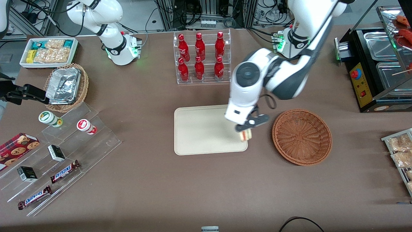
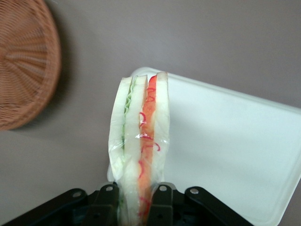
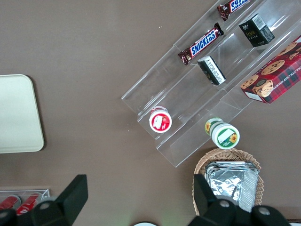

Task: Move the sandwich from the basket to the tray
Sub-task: 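Carry the sandwich with the left gripper over the cream tray, then lower the sandwich onto the tray and open the left gripper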

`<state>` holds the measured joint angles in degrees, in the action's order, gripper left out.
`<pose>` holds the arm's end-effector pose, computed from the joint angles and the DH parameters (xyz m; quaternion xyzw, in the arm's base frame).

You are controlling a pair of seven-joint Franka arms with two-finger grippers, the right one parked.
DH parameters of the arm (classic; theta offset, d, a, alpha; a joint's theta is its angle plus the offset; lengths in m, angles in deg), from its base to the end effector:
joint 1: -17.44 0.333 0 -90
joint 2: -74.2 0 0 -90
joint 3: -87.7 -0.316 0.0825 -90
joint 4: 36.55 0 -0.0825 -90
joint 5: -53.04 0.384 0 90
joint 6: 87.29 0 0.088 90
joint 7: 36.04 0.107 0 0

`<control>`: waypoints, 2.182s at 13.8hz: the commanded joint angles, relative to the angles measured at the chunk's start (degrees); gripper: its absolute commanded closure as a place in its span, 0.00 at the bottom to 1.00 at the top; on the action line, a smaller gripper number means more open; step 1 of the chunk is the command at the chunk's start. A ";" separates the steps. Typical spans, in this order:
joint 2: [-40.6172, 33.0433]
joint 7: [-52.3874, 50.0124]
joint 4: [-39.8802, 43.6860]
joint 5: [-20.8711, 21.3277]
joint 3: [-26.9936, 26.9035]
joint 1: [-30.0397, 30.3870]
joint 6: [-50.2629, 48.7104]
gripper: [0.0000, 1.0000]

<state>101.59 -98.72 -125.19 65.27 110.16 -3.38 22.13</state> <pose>0.5252 -0.4237 0.3840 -0.9886 -0.1456 0.0150 0.0366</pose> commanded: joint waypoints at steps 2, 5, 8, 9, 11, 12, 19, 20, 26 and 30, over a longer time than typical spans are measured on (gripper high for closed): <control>12.05 -3.41 12.24 5.24 -0.66 -6.59 -0.88 1.00; 16.11 -2.19 13.14 6.40 -0.75 -8.52 5.69 1.00; 19.54 -2.36 13.23 11.56 -0.75 -10.37 7.55 1.00; 20.42 -2.28 13.14 12.97 -0.84 -10.90 9.04 1.00; 21.74 -2.19 13.05 13.95 -0.84 -11.08 10.37 1.00; 22.01 -2.19 12.88 13.96 -0.84 -11.34 10.37 1.00; 21.84 -2.89 12.00 13.78 -0.75 -12.14 10.02 0.00; 21.40 -2.98 12.00 13.69 -0.75 -12.14 9.67 0.00; 11.13 -4.91 12.52 10.18 -0.92 -11.17 2.66 0.00; 4.72 -8.08 12.44 8.33 -0.84 -6.08 -3.07 0.00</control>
<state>109.98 -105.13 -111.05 75.03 109.52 -11.76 20.50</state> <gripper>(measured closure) 0.000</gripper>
